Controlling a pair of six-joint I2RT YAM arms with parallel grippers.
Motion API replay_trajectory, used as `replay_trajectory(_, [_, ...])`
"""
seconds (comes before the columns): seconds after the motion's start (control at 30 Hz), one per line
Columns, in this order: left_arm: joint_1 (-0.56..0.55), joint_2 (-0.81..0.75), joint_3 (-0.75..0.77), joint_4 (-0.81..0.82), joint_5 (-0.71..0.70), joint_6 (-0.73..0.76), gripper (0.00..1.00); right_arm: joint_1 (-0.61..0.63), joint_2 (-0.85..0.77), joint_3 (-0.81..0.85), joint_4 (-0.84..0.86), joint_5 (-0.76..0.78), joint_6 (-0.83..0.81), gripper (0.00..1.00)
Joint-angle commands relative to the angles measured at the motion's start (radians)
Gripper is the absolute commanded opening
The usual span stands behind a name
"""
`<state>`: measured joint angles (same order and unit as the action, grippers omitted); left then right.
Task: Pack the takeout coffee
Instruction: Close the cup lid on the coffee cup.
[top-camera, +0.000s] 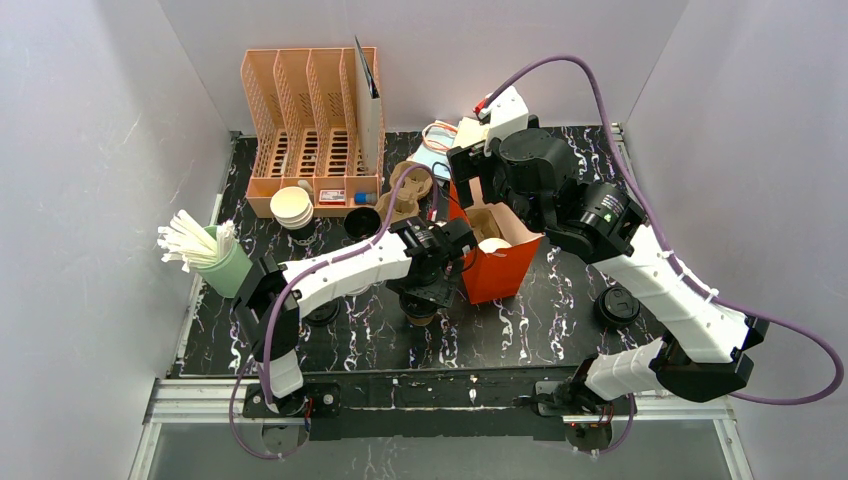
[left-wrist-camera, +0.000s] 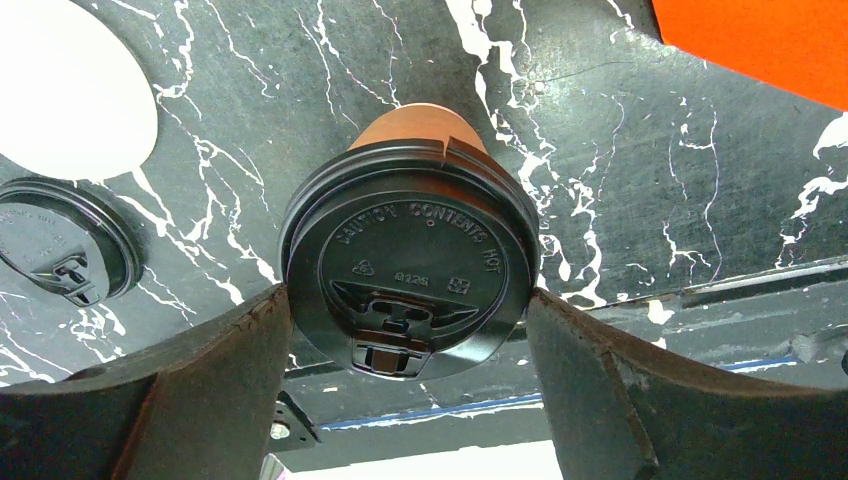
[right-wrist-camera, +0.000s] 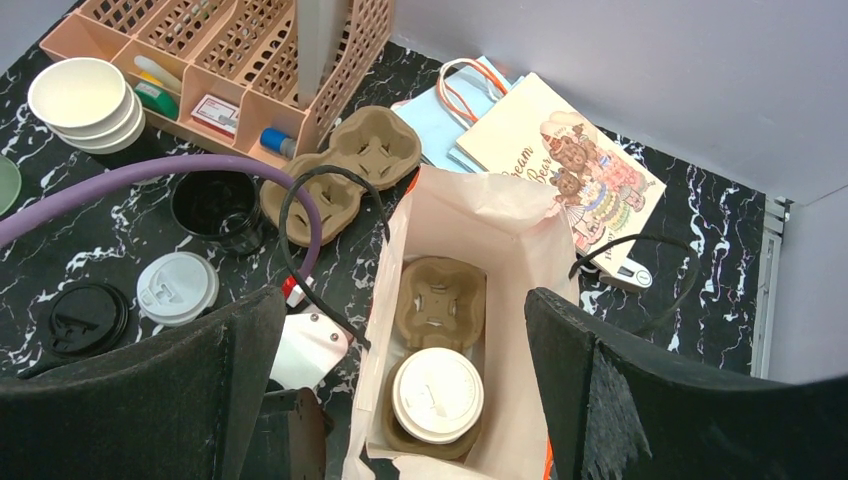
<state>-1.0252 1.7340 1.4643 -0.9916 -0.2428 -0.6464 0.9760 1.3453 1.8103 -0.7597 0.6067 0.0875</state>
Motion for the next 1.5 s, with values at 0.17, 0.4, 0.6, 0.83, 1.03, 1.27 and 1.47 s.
replay_trajectory(0.17, [-0.004,-0.003,-0.047,0.015,0.003,0.000,0.80,-0.004,-0.012,0.041,0.009,-0.004,0.006,0.98])
replay_trajectory(0.4, [-0.004,-0.034,-0.104,0.063,-0.003,-0.002,0.80,-0.005,-0.007,0.050,-0.044,-0.032,0.043,0.98])
replay_trajectory(0.6, [-0.003,-0.048,-0.149,0.101,0.010,0.000,0.78,-0.005,-0.002,0.062,-0.057,-0.034,0.049,0.98])
replay_trajectory(0.83, [-0.003,-0.033,-0.139,0.086,0.032,0.012,0.76,-0.005,0.007,0.077,-0.097,-0.054,0.073,0.98])
replay_trajectory(1.03, [-0.003,-0.013,-0.088,0.045,0.025,0.027,0.77,-0.006,-0.008,0.086,-0.205,-0.107,0.156,0.96])
replay_trajectory(1.27, [0.011,-0.030,-0.058,-0.030,0.001,0.050,0.77,-0.005,-0.039,0.087,-0.367,-0.249,0.275,0.85])
replay_trajectory(1.47, [0.046,-0.087,-0.097,-0.036,0.011,0.072,0.78,-0.005,-0.140,-0.064,-0.354,-0.406,0.282,0.71])
